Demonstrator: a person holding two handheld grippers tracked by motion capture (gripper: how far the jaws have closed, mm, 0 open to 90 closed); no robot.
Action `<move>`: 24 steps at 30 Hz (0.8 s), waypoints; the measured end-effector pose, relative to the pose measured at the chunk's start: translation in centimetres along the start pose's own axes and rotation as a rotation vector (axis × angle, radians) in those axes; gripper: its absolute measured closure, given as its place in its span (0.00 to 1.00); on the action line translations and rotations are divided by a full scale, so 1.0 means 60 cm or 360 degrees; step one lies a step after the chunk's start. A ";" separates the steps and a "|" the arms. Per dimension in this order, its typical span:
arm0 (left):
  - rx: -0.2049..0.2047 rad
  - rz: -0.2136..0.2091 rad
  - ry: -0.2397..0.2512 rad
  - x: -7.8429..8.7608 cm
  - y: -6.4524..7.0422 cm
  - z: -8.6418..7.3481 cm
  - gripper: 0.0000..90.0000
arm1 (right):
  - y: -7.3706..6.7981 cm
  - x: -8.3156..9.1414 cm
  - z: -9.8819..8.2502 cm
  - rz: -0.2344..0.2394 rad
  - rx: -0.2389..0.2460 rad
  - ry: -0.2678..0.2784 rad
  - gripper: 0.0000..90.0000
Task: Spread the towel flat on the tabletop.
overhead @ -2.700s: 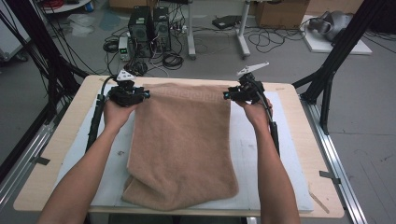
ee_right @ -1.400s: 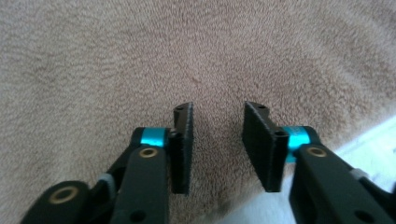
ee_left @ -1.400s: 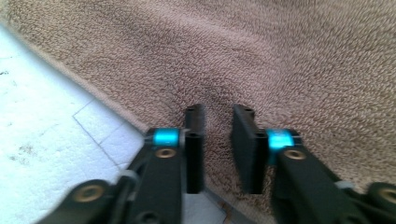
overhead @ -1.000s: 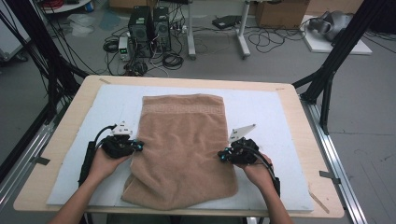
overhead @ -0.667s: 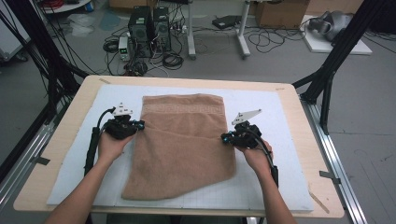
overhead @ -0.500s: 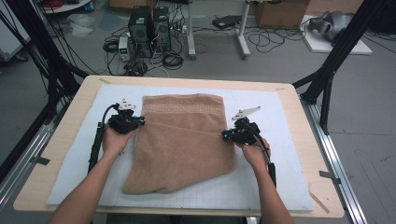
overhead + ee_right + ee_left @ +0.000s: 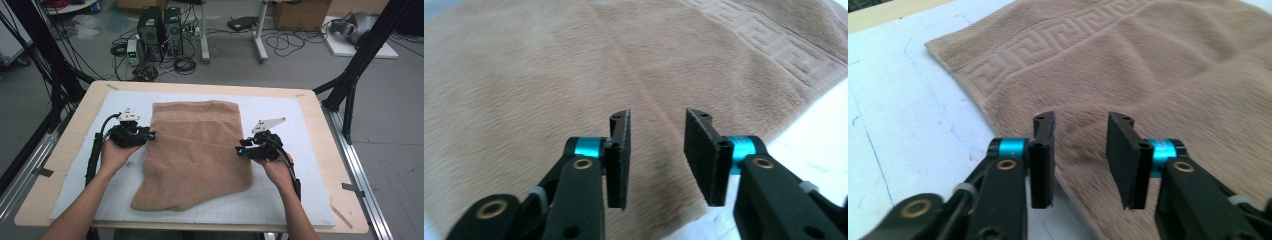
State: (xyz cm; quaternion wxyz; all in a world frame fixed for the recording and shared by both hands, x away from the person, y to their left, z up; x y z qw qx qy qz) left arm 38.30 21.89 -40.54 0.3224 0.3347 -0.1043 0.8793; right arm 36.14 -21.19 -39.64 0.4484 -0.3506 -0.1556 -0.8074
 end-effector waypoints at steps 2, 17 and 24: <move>-0.0014 -0.0012 0.0015 0.013 0.005 -0.006 0.64 | -0.012 0.008 -0.002 -0.0003 0.0031 -0.0006 0.66; -0.0168 -0.0141 0.0013 0.050 0.082 -0.064 0.53 | -0.085 0.012 -0.048 0.0114 0.0138 -0.0018 0.61; -0.0191 -0.0155 -0.0019 0.052 0.101 -0.092 0.48 | -0.102 0.002 -0.064 0.0145 0.0173 -0.0078 0.60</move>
Point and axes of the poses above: each handheld gripper's, and its own axes: x roughly backward along the jaws, z roughly out of its top, y roughly to its right, the point moved 1 cm from there along -x, roughly forward along the jaws, and after that the axes turned 4 degrees about -y, right-handed, at the moved point
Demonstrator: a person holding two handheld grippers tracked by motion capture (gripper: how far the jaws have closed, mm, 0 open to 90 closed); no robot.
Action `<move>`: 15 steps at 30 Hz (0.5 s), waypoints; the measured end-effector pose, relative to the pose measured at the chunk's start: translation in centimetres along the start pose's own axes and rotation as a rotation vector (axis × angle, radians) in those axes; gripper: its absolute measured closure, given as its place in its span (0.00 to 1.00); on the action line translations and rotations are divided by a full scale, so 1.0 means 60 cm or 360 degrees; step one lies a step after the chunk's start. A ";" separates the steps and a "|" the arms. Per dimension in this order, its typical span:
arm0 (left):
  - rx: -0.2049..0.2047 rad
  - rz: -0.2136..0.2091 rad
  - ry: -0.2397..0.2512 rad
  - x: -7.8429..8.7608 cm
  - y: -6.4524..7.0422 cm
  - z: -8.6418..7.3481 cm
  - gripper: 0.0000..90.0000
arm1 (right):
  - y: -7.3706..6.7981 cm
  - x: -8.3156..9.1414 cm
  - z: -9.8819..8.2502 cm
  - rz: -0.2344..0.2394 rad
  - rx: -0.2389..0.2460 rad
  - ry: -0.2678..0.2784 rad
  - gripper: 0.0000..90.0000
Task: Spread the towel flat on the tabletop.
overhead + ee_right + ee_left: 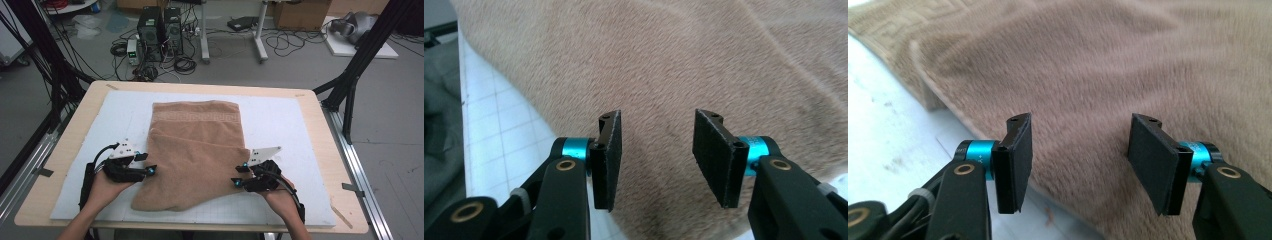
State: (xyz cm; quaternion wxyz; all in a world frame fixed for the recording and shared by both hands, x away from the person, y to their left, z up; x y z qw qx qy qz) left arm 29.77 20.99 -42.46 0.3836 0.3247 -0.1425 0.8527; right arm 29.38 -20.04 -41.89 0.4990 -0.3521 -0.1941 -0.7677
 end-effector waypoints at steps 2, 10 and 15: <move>-0.0006 -0.0021 -0.0027 -0.004 0.001 -0.006 0.48 | -0.001 -0.007 -0.004 0.0012 -0.0001 -0.0024 0.59; -0.0041 -0.0092 -0.0137 -0.035 0.010 -0.020 0.68 | 0.004 -0.044 -0.010 0.0083 -0.0033 -0.0077 0.69; -0.0071 -0.0096 -0.0128 -0.033 0.014 -0.019 0.89 | 0.006 -0.048 -0.007 0.0169 -0.0035 -0.0081 0.87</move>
Point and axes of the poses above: each handheld gripper's, and its own axes: x roughly backward along the jaws, z roughly out of its top, y roughly to its right, the point moved 1 cm from there along -x, roughly forward along the jaws, and after that the axes turned 4 degrees about -y, right-handed, at the moved point
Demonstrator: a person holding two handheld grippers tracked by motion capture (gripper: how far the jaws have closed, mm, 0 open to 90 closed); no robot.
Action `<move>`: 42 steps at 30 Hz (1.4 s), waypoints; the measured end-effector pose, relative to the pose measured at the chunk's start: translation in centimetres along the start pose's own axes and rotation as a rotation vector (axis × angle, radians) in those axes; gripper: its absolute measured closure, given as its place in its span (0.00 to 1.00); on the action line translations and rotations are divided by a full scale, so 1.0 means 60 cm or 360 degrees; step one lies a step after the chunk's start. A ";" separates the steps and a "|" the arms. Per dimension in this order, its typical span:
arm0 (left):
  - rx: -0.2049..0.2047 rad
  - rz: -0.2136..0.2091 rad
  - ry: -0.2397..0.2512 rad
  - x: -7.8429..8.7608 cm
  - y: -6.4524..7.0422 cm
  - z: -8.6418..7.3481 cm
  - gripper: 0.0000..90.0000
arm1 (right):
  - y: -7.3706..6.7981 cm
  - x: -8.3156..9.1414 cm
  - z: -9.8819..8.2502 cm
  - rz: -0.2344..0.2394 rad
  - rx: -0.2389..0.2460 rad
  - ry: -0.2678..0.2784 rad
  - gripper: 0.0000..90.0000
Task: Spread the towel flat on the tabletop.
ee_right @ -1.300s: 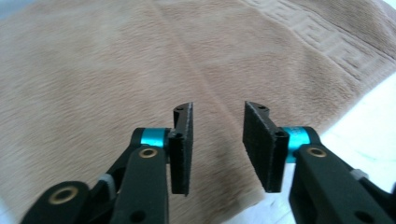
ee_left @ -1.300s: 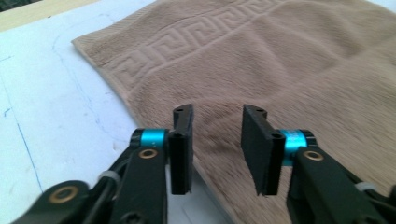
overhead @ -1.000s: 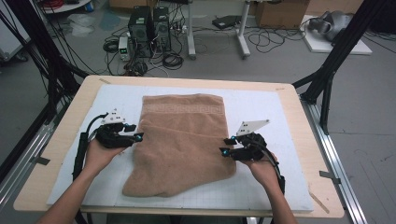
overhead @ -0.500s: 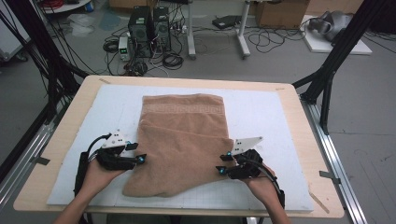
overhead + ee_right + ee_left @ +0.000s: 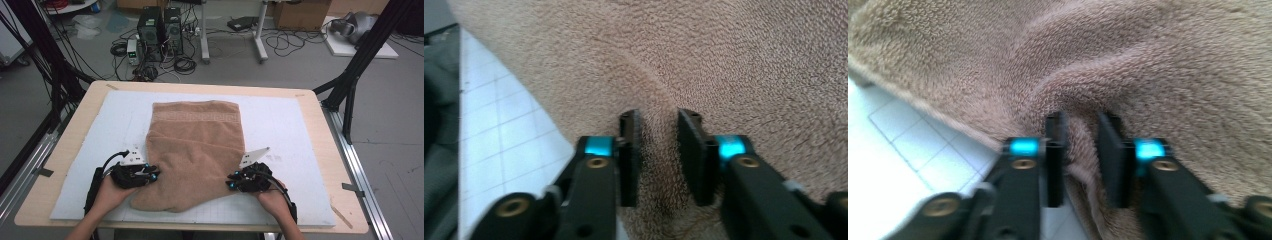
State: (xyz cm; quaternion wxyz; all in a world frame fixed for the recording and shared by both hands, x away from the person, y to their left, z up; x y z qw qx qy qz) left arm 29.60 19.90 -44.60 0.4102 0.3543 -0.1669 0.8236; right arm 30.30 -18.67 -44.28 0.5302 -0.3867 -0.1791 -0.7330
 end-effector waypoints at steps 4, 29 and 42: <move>0.0016 0.0011 0.0012 0.006 0.000 0.001 0.93 | -0.005 0.009 0.005 -0.0013 0.0031 -0.0012 0.90; 0.0401 0.0404 0.0186 -0.041 -0.137 0.110 0.94 | 0.149 0.013 0.116 -0.0275 -0.0281 0.0093 0.89; 0.0272 0.0355 0.0163 -0.011 -0.125 0.110 0.77 | 0.149 0.022 0.112 -0.0299 -0.0274 0.0155 0.74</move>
Point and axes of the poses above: each handheld gripper's, and its own axes: x roughly backward along the jaws, z roughly out of its top, y roughly to its right, the point moved 1 cm from there along -x, roughly forward along the jaws, and after that the axes turned 4 degrees about -y, right-handed, at the moved point
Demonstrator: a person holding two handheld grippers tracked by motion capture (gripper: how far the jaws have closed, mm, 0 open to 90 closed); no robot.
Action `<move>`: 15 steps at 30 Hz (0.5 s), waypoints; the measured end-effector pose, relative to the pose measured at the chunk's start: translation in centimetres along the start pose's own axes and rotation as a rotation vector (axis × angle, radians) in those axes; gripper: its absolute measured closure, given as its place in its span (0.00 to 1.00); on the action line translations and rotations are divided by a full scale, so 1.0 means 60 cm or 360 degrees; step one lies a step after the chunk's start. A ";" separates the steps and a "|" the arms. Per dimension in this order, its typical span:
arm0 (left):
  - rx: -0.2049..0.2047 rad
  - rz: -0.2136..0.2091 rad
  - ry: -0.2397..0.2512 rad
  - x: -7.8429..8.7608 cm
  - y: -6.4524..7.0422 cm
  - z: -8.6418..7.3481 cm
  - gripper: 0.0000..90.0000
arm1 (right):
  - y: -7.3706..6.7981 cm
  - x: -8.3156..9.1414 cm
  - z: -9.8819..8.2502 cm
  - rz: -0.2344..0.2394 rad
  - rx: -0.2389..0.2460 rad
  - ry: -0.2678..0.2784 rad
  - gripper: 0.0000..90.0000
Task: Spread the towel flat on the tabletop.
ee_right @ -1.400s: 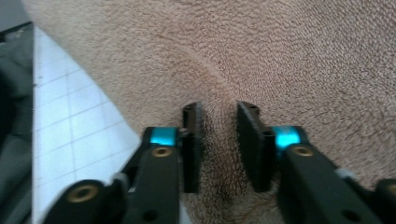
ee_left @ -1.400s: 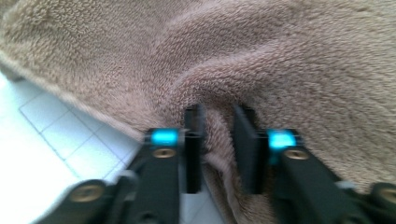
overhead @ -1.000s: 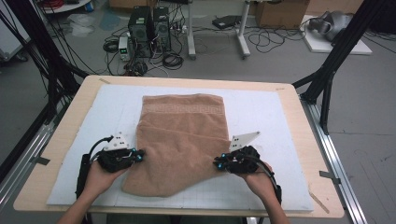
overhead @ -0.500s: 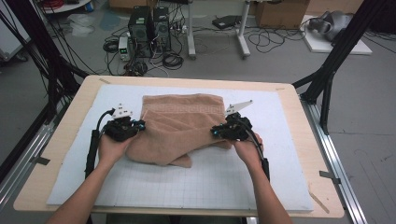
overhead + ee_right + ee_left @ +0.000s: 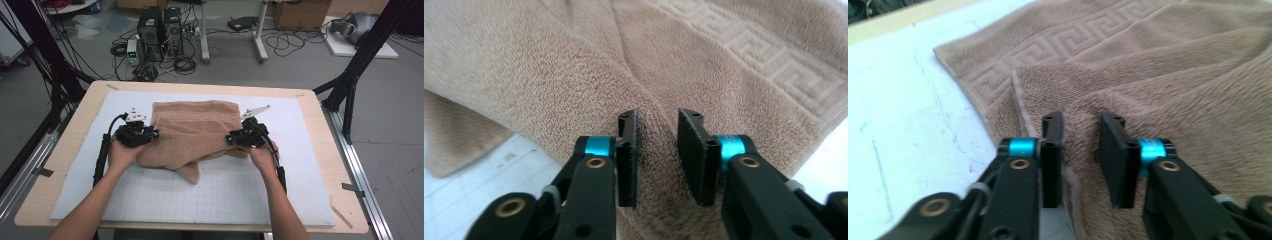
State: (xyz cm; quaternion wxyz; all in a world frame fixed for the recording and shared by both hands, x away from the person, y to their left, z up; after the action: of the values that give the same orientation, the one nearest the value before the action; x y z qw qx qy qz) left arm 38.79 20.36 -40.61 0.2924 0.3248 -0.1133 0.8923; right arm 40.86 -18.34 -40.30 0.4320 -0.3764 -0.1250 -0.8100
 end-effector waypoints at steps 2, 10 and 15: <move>-0.0008 -0.0029 0.0014 0.014 0.002 -0.001 0.74 | -0.009 0.012 -0.001 -0.0003 0.0025 0.0028 0.72; -0.0099 -0.0107 0.0036 0.059 0.021 -0.022 0.66 | -0.037 0.058 -0.016 0.0004 0.0115 0.0119 0.67; -0.0153 -0.0163 0.0002 0.070 0.039 -0.047 0.62 | -0.060 0.066 -0.030 0.0055 0.0199 0.0103 0.64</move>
State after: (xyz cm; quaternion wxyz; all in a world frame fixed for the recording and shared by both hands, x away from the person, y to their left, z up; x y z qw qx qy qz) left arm 33.38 21.47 -40.07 0.3530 0.3152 -0.1391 0.8699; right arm 35.76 -19.53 -38.24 0.4724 -0.3244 -0.1547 -0.8048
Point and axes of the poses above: each handheld gripper's, and its own axes: x roughly backward along the jaws, z roughly out of its top, y roughly to its right, the point moved 1 cm from there along -x, roughly forward along the jaws, and after that the axes turned 4 degrees about -y, right-handed, at the moved point
